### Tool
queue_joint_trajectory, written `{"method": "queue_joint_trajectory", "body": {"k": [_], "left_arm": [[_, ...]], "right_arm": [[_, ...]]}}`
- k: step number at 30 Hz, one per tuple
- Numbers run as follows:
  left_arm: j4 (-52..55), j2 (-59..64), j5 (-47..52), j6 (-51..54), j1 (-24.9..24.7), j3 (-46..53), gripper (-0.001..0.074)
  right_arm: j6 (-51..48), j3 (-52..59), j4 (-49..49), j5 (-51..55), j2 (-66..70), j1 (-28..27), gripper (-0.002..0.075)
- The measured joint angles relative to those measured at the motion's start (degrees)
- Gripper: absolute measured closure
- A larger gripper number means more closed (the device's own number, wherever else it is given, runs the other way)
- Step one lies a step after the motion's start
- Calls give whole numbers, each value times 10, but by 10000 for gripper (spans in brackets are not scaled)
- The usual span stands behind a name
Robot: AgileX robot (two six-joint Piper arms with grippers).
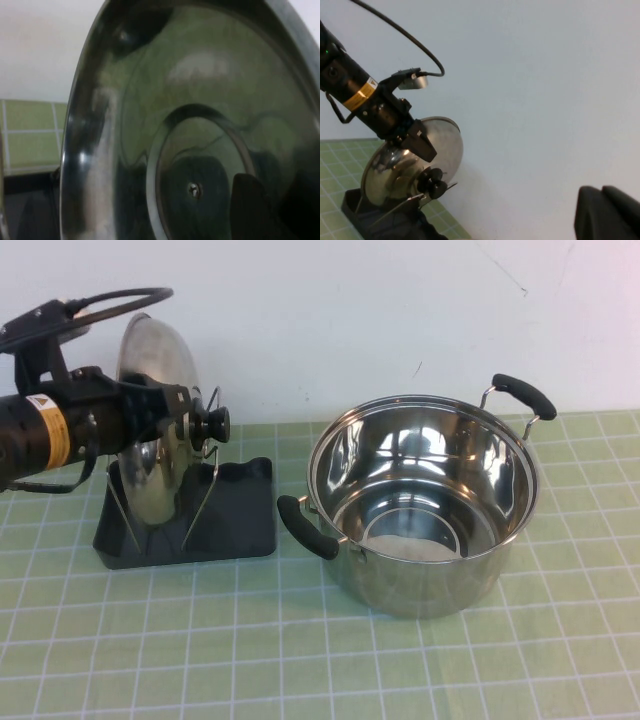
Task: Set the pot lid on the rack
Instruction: Place the pot lid on the pot rack
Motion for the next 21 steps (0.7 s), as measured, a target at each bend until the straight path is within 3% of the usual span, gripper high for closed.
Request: {"method": "queue_joint_trajectory", "body": {"k": [8, 9, 13, 15, 17, 21], "left_arm": [[1, 48, -8, 42, 0, -15, 555], [5, 48, -8, 45, 0, -16, 526], [24, 48, -12, 53, 0, -21, 264], [36, 48, -13, 57, 0, -27, 178], [51, 43, -13, 61, 0, -32, 138], [78, 16, -2, 68, 0, -45, 133]], "right_arm": [[7, 2, 0, 0, -1, 0, 727], [8, 2, 0, 0, -1, 0, 727], [8, 2, 0, 0, -1, 0, 727], [8, 2, 0, 0, -1, 0, 727], [8, 2, 0, 0, -1, 0, 727], [8, 2, 0, 0, -1, 0, 727]]}}
